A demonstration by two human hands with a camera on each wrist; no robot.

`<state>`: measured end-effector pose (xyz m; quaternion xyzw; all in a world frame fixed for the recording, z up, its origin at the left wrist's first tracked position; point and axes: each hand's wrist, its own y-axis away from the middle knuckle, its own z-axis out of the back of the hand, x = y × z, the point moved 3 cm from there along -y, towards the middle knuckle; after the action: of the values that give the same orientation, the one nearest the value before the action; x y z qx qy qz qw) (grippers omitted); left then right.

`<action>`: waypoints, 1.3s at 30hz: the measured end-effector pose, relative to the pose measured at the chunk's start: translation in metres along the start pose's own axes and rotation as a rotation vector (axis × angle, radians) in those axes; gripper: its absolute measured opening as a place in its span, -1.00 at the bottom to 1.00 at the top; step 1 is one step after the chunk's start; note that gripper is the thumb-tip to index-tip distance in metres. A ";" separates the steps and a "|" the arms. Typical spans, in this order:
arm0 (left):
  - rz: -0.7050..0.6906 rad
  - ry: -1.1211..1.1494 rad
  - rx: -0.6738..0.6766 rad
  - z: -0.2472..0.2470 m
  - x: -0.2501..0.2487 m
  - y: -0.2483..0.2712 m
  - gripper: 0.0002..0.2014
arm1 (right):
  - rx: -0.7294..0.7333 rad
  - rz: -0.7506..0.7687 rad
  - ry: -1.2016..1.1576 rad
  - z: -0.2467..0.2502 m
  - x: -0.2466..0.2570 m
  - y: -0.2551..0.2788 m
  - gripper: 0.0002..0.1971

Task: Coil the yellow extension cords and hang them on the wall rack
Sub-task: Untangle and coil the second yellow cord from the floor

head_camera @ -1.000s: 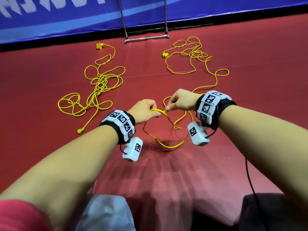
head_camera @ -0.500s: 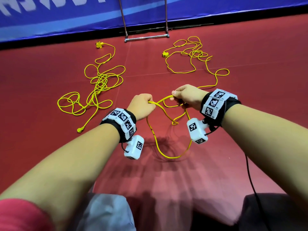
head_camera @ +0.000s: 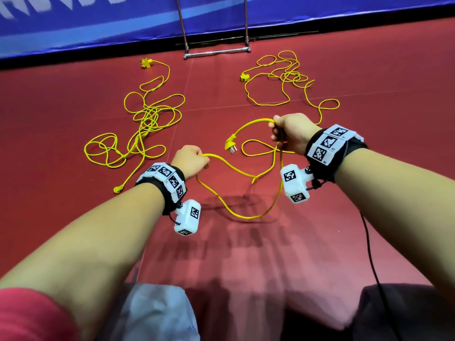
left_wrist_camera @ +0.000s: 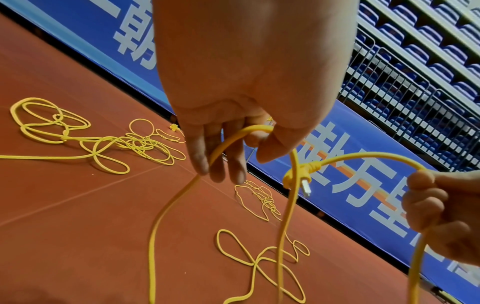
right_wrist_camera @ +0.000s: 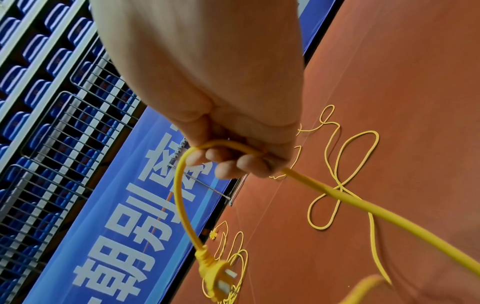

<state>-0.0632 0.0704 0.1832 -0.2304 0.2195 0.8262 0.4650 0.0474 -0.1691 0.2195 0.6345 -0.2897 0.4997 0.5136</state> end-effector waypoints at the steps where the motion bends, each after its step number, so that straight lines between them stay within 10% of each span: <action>1: 0.003 -0.009 0.006 -0.001 -0.001 0.000 -0.79 | 0.000 -0.002 -0.014 0.000 0.001 0.000 -0.62; 15: 0.142 0.261 0.011 -0.010 -0.004 -0.003 -0.75 | -0.070 -0.117 0.248 0.019 -0.035 -0.002 -0.73; 26: 0.168 0.639 0.367 -0.028 -0.057 0.015 -0.70 | 0.288 -0.406 0.869 0.032 -0.109 0.010 -0.69; 39: -0.167 0.701 0.541 -0.023 -0.105 0.032 -0.84 | 0.172 -0.239 -0.252 -0.002 -0.049 -0.010 -0.45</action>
<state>-0.0389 -0.0284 0.2306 -0.3832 0.5525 0.5708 0.4713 0.0390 -0.1712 0.1698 0.7636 -0.2306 0.3747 0.4726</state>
